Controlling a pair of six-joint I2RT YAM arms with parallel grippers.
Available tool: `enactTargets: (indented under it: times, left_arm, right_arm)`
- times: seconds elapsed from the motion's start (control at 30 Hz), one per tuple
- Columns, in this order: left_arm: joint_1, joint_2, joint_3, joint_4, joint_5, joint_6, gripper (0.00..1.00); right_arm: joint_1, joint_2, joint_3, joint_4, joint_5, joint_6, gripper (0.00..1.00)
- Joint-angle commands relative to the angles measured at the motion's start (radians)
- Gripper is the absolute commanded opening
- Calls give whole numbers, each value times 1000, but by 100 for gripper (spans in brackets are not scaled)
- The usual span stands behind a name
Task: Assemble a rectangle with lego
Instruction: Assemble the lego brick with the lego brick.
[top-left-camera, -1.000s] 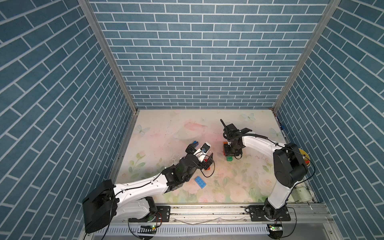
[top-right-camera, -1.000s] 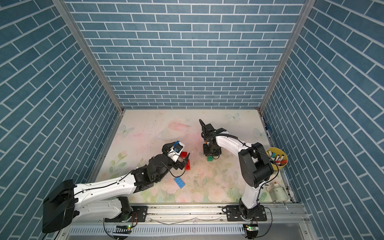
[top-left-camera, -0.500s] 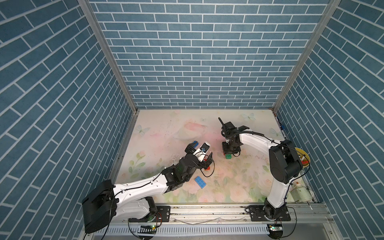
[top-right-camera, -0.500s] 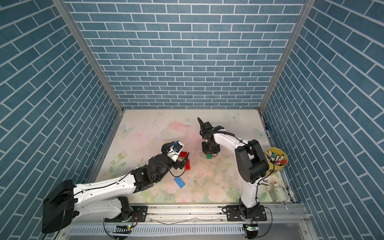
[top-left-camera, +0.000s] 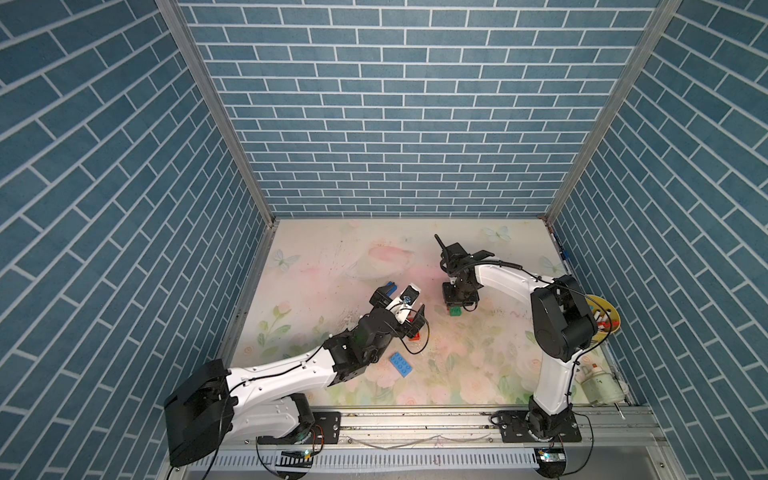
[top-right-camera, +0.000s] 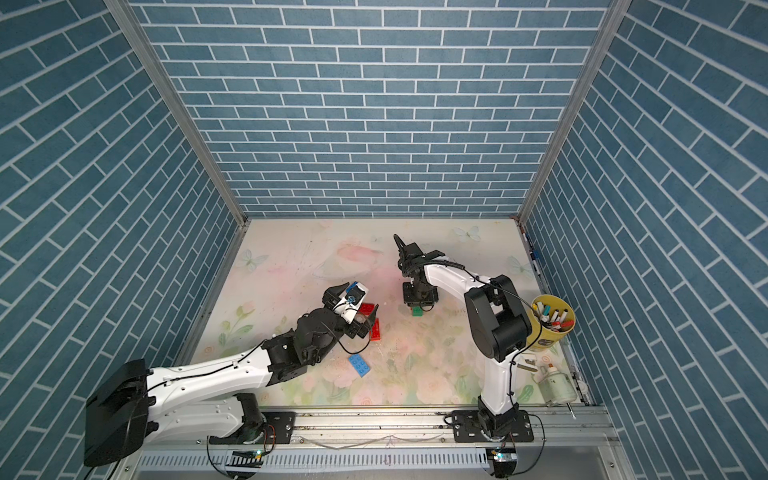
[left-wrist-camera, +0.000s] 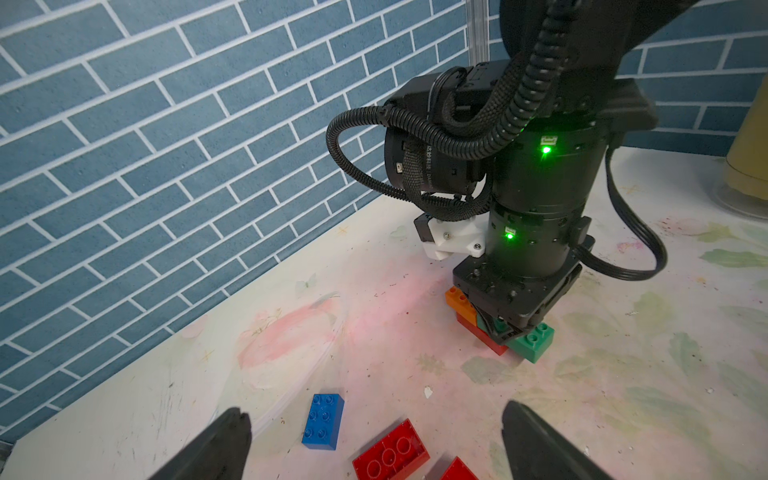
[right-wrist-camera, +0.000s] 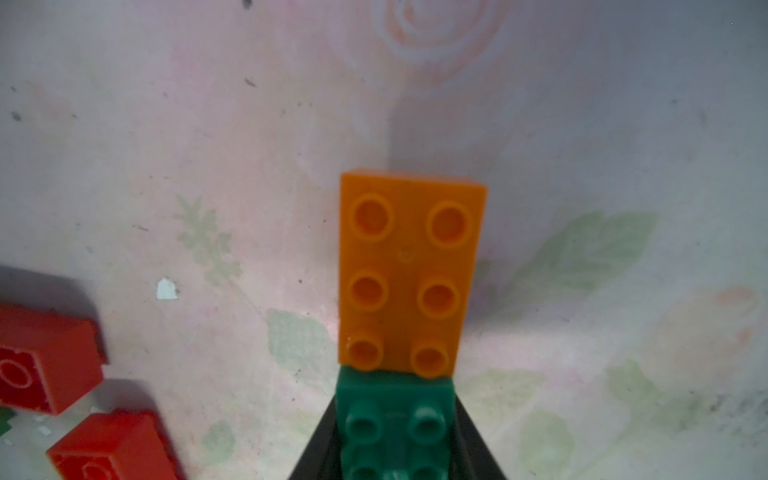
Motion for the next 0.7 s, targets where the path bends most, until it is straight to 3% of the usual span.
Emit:
enactTargets:
  times: [0.0,0.67]
  left_arm:
    - [2,-5,-3,22,-15,9,100]
    - [2,-9,-8,21,-20,6,100]
  right_arm:
    - [-5,47,-3,-3,3,-28,8]
    - [-16,112,-109,79,25,-43,6]
